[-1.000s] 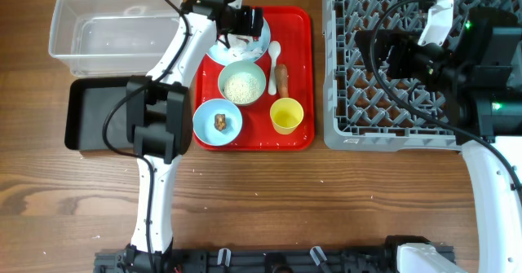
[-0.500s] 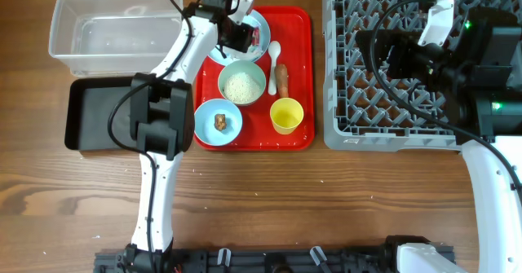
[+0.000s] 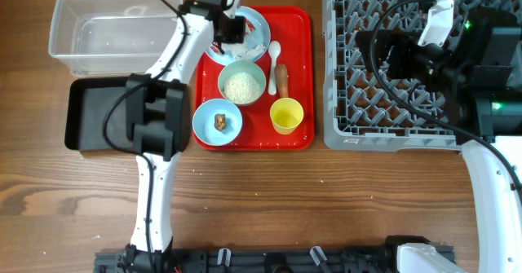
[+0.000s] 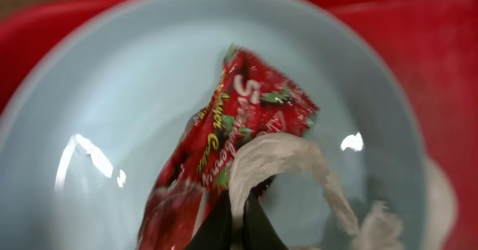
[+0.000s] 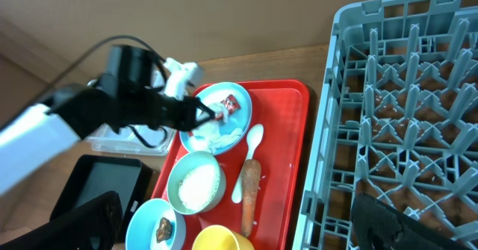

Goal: Sort waste into correct bins and load items into the dishwasher rack
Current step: 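Carry the tissue with the left gripper into the clear plastic bin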

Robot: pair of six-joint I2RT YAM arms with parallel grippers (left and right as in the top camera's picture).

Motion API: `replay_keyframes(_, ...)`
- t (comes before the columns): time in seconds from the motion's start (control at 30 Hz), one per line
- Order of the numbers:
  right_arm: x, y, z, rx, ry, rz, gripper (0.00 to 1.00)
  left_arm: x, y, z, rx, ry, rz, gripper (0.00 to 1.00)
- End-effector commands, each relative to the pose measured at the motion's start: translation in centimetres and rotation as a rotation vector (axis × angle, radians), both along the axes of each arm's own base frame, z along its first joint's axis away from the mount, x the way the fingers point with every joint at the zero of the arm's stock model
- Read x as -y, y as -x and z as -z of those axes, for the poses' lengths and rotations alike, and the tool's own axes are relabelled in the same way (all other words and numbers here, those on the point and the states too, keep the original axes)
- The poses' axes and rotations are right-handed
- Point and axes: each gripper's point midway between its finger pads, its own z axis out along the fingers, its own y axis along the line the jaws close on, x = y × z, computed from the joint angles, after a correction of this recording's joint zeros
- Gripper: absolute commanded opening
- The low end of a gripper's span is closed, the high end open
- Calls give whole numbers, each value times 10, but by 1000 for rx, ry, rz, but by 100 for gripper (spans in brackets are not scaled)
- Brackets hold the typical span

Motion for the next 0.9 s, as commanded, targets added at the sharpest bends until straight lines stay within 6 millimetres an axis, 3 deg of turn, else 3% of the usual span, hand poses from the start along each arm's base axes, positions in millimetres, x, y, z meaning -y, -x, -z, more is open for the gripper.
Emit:
replay_keyframes(0.0,-1,-2,2,0,14,-7,100,-13,-10,-116,177,83,-120,4)
replay_keyframes(0.07,-1,-2,2,-1,14,-7,100,-14,-6,-148,226,97,-119,4)
replay_keyframes(0.17,-1,-1,3,-8,14,-7,100,-23,-2,-178,276,91,-138,4)
replay_keyframes(0.3,-1,0,4,-10,14,-7,100,-69,-4,-197,326,-17,-262,4)
replay_keyframes(0.47,-1,0,4,-14,14,-7,100,-136,-10,-177,287,-80,-394,4)
replay_keyframes(0.63,-1,0,4,-15,14,-7,100,-197,-9,-124,154,-61,-581,7)
replay_keyframes(0.67,-1,0,4,-15,14,-7,100,-203,-7,-116,131,-64,-588,14)
replay_keyframes(0.73,-1,0,4,-15,14,-7,100,-204,-3,-104,86,-45,-580,72)
replay_keyframes(0.8,-1,0,4,-15,13,-6,100,-201,-3,-103,84,-41,-558,100)
replay_keyframes(0.87,-1,0,4,-15,13,-7,100,-197,-4,-109,96,-51,-517,100)
